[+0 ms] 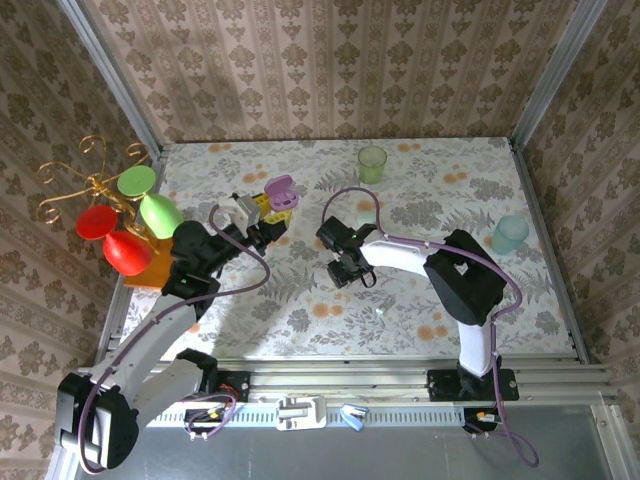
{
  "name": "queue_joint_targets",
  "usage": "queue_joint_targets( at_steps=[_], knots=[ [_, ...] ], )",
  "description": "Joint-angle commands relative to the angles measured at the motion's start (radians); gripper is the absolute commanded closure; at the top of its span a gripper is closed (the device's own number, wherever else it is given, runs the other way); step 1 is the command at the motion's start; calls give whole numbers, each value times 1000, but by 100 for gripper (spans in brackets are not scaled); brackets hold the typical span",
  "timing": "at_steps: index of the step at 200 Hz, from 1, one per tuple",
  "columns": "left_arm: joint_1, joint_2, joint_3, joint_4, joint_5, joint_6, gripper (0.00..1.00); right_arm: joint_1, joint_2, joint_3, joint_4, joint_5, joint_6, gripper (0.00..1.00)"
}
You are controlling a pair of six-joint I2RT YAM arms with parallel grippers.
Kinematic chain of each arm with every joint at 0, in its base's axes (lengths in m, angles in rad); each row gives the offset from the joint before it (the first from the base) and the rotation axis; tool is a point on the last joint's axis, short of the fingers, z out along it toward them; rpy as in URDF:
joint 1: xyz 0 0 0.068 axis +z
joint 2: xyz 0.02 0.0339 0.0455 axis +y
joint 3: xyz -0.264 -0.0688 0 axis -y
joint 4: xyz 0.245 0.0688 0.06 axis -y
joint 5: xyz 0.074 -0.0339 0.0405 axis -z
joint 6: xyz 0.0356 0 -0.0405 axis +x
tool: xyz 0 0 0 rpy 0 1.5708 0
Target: Insert the wireless bluetooth earbuds into the charging case
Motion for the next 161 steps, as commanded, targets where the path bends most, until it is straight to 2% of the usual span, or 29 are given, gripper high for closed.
queue_joint_targets(
  at_steps=[1,30,80,128,161],
  knots=[
    [3,-10,7,25,5,-5,75,3,-25,-35,6,-64,23,45],
    [2,0,6,37,8,-9,75,7,-72,-84,44,-133,58,47],
    [2,1,-3,49,12,-16,75,20,-126,-117,53,-134,93,47],
    [2,-14,-8,50,5,-15,75,47,-100,-13,-104,112,100,44],
    [3,-43,-11,9,-28,6,75,92,-47,49,-154,210,88,52]
  ],
)
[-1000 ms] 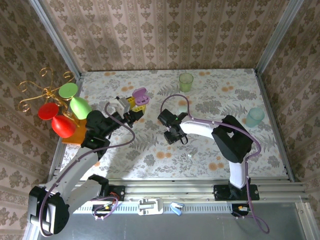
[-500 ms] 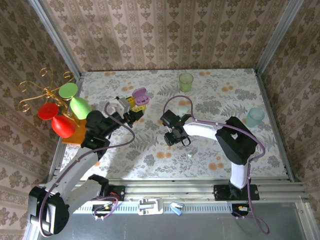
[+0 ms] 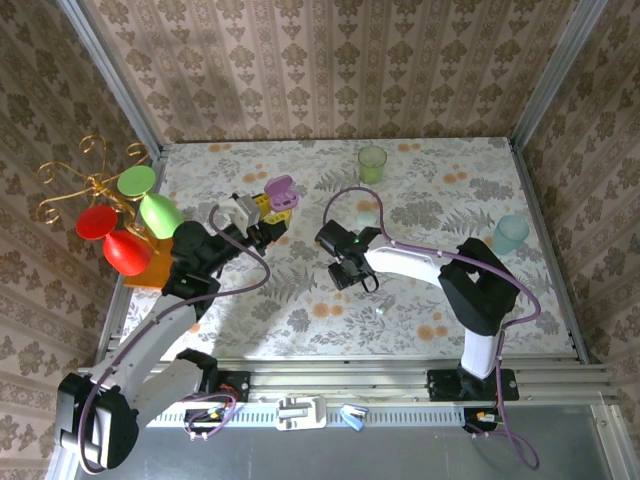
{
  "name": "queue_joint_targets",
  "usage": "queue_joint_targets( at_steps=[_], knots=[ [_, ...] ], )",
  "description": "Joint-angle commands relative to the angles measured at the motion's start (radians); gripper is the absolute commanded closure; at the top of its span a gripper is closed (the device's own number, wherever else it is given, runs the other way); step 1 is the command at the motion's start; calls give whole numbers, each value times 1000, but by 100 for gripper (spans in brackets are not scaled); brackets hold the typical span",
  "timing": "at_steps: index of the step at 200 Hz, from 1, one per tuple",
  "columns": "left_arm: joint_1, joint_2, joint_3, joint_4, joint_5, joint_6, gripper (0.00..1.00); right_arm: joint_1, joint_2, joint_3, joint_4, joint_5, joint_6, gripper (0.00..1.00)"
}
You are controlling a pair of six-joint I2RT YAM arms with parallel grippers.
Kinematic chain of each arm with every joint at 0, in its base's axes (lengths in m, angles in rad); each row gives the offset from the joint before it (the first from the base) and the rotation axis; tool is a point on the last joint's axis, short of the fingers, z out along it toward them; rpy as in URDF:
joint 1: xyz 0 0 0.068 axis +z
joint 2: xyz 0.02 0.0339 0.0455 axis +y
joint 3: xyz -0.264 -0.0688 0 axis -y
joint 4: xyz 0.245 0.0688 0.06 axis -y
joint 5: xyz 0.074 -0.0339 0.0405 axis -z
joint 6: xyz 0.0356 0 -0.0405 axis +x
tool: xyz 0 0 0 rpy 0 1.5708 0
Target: Insert the wireless bluetooth earbuds into the charging case
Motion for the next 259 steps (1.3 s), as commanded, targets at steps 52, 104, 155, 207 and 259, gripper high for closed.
queue_joint_targets(
  at_steps=[52,104,155,207,259],
  knots=[
    [24,-38,9,-25,-41,-4,75,124,148,180,-201,248,26,62],
    [25,-40,7,-17,-43,-7,75,165,219,250,-275,319,41,66],
    [26,-44,1,-13,-37,-10,75,184,276,296,-322,361,40,69],
    [28,-44,-4,-13,-37,-7,75,184,304,298,-331,386,36,69],
    [27,-41,-9,-10,-38,-6,75,181,321,292,-321,388,31,71]
  ],
)
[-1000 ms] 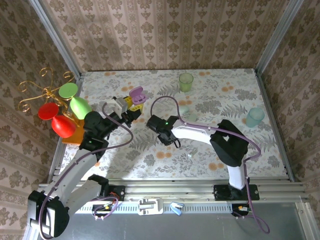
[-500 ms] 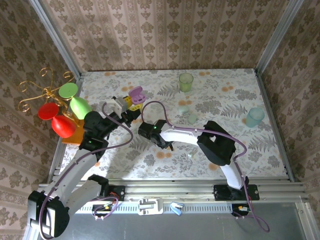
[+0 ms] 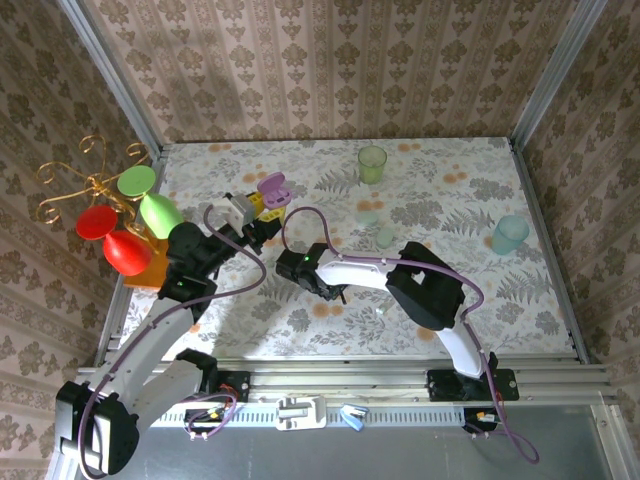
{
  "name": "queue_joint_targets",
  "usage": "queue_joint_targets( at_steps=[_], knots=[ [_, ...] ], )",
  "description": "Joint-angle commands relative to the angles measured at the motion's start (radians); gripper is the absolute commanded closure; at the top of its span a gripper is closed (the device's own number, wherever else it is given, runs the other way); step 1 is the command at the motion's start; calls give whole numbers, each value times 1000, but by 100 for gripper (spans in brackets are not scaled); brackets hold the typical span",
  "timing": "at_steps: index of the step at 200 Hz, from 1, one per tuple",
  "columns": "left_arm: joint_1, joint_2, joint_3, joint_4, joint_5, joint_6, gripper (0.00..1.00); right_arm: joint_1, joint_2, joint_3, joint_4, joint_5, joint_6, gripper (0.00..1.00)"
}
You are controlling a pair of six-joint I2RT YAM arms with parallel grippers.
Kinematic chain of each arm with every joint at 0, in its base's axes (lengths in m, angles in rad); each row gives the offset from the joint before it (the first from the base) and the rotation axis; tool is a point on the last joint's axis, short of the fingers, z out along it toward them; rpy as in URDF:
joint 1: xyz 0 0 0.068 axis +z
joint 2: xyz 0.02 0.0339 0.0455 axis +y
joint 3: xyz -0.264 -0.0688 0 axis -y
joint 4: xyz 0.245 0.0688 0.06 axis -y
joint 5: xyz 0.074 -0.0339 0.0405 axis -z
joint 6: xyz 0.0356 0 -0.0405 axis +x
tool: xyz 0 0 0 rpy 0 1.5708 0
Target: Insert the wireless bluetooth earbuds into the charging case
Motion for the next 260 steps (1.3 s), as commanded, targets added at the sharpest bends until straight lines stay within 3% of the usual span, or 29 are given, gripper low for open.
queue_joint_targets(
  at_steps=[1,123,172,193,260],
  knots=[
    [8,-12,-8,20,0,-6,75,1,32,16,-30,37,7,71],
    [8,-2,-1,25,6,-4,75,-22,52,7,-36,24,-2,77],
    [7,6,-1,28,9,-3,75,-46,-8,-28,-14,5,-28,80],
    [8,10,-4,32,11,-1,75,-70,-84,-69,31,-52,-34,80],
    [-9,61,-32,127,17,7,75,-215,-432,-268,228,-398,1,80]
  ],
)
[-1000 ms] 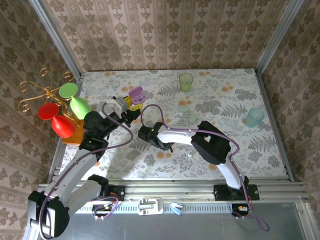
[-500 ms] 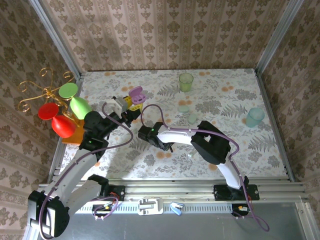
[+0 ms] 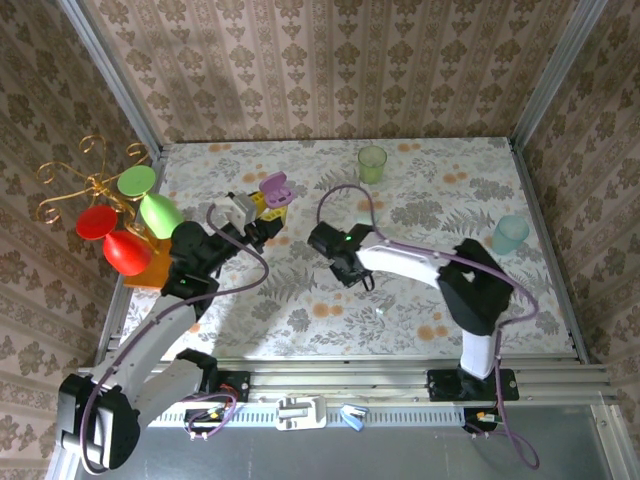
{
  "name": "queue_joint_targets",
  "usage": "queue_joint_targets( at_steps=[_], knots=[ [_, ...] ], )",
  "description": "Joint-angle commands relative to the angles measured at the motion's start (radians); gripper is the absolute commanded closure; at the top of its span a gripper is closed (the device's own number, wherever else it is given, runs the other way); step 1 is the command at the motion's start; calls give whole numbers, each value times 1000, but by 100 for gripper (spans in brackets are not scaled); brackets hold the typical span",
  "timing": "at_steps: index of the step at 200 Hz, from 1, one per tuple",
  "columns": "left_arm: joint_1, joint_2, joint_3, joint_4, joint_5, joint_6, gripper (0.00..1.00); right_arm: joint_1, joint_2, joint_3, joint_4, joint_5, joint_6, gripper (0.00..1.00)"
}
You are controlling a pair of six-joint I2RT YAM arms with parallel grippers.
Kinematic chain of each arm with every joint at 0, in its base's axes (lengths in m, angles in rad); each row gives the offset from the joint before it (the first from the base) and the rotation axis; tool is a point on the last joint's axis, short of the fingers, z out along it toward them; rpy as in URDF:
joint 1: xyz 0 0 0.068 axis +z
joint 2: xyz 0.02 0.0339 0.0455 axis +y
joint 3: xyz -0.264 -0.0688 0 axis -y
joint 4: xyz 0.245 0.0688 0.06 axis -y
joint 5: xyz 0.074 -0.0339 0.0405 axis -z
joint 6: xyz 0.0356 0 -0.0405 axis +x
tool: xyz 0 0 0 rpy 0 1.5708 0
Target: Insert the wireless bluetooth earbuds into the charging case
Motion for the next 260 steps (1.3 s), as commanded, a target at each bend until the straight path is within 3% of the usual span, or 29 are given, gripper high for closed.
queue_joint_targets(
  at_steps=[1,60,146,191,260],
  knots=[
    [-9,23,-21,82,15,8,75,-49,-131,-57,89,-172,26,80],
    [-68,133,-49,199,-25,59,75,-218,-395,-193,239,-560,123,79],
    [-118,247,-63,297,13,99,75,-298,-582,-236,462,-903,279,80],
    [-136,267,-71,324,39,108,75,-289,-585,-209,605,-997,367,80],
    [-158,286,-78,335,27,136,75,-229,-506,-91,617,-948,326,80]
  ],
)
